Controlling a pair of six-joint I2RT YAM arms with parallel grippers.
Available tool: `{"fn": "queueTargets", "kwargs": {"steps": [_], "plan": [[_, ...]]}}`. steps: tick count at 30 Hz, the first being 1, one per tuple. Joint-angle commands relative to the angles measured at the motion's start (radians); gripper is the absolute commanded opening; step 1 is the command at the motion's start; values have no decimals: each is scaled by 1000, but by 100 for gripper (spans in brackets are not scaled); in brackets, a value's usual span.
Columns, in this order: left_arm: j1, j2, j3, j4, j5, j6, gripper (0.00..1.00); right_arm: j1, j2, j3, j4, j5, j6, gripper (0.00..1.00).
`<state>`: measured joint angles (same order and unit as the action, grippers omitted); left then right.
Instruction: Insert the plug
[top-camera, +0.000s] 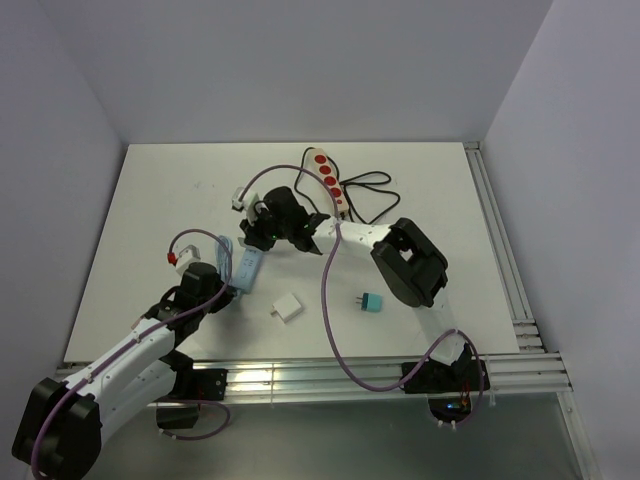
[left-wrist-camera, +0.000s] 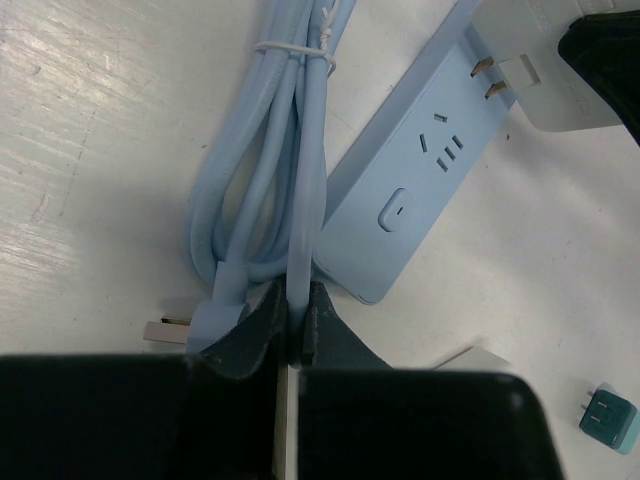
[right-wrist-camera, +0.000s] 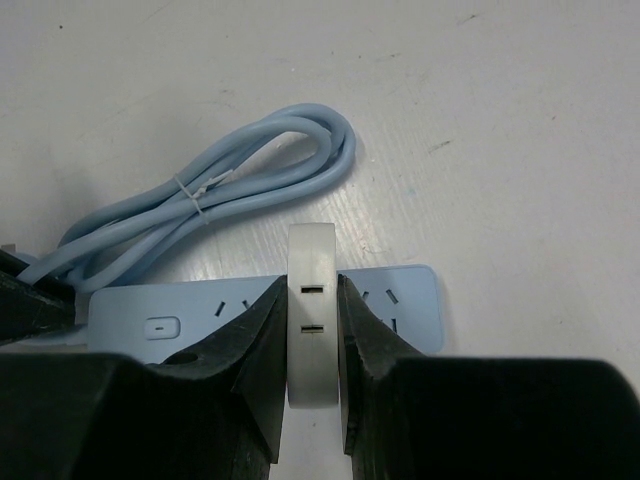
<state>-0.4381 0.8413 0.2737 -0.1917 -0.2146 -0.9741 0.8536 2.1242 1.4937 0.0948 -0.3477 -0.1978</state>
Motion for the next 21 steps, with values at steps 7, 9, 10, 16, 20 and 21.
{"fn": "queueTargets", "kwargs": {"steps": [7, 9, 10, 16, 20, 21], "plan": [[-4, -22, -1, -8, 15, -8, 0, 96, 118, -144, -179, 72, 70, 0], [-4, -21, 4, -11, 12, -8, 0, 101, 109, -180, -118, 84, 90, 0], [-4, -24, 4, -14, 11, -8, 0, 102, 93, -228, -100, 102, 109, 0], [-4, -27, -1, -5, 9, -11, 0, 104, 46, -372, 82, 177, 141, 0], [-4, -24, 2, -9, 7, -9, 0, 104, 80, -375, 80, 170, 118, 0], [-4, -24, 2, -11, 6, -9, 0, 104, 88, -375, 89, 162, 115, 0]]}}
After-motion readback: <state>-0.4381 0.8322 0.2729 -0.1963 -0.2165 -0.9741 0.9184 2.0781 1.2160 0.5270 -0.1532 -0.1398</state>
